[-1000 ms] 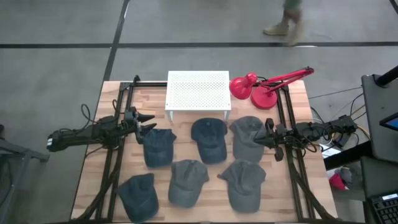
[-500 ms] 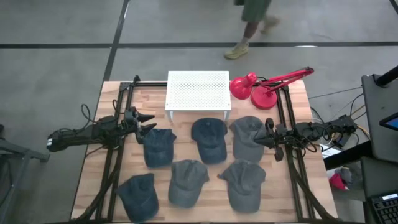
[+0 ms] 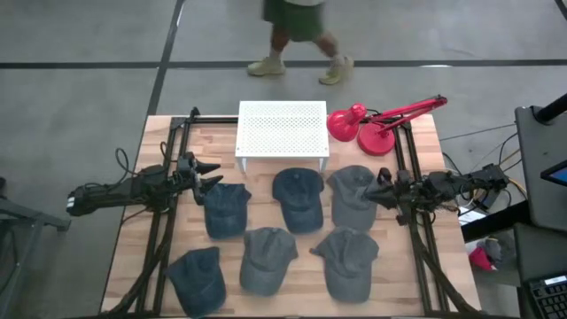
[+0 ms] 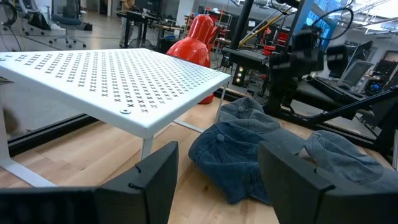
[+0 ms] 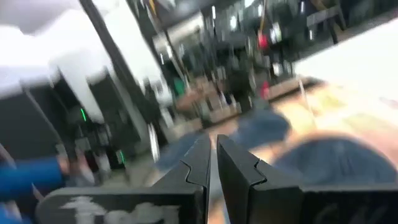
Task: Pick & Place hat
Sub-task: Put the top right gray cap on the shelf
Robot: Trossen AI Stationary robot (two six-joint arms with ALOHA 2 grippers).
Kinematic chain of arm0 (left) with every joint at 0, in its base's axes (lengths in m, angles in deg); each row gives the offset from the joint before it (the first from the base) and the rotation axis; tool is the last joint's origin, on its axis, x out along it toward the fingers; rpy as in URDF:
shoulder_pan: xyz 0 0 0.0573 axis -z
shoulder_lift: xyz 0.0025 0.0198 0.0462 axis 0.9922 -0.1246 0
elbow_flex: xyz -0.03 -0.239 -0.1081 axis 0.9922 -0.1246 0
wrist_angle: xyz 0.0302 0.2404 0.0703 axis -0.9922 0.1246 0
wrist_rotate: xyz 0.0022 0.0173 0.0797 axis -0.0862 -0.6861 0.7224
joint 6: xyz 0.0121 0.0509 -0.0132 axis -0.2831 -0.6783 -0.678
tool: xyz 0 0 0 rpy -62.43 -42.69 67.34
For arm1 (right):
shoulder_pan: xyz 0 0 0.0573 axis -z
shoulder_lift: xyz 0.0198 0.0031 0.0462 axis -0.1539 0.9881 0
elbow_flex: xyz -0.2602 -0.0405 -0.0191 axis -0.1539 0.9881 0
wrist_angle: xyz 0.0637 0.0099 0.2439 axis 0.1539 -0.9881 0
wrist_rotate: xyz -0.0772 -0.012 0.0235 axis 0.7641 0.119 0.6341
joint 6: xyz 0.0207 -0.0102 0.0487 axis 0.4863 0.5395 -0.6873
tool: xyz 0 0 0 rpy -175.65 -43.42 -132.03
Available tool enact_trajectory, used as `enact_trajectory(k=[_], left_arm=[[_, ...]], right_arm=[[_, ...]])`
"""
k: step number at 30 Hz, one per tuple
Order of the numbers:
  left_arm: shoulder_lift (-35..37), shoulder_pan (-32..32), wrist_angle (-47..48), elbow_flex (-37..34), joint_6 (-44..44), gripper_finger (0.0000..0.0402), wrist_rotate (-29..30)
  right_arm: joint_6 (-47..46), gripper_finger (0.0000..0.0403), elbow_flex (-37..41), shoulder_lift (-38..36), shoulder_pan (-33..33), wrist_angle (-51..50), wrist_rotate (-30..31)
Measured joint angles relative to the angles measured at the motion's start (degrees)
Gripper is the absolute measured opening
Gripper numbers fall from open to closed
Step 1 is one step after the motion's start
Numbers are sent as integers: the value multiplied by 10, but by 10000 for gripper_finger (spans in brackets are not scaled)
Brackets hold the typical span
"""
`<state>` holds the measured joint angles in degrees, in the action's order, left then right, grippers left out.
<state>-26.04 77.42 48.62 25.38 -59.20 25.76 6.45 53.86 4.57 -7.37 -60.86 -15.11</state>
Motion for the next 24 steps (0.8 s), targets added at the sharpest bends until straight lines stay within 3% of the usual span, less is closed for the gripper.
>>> enact_trajectory(k=[4, 7, 15, 24], left_arm=[[0, 0, -2, 0, 0, 223, 4], [0, 0, -11, -1, 0, 223, 6], [0, 0, -28, -3, 0, 223, 6], [0, 0, -32, -3, 0, 223, 5]], right_arm=[[29, 27, -1, 18, 0, 106, 34], [46, 27, -30, 50, 0, 84, 50], [-23, 27, -230, 238, 0, -263, 97], [-289, 27, -442, 477, 0, -680, 98]])
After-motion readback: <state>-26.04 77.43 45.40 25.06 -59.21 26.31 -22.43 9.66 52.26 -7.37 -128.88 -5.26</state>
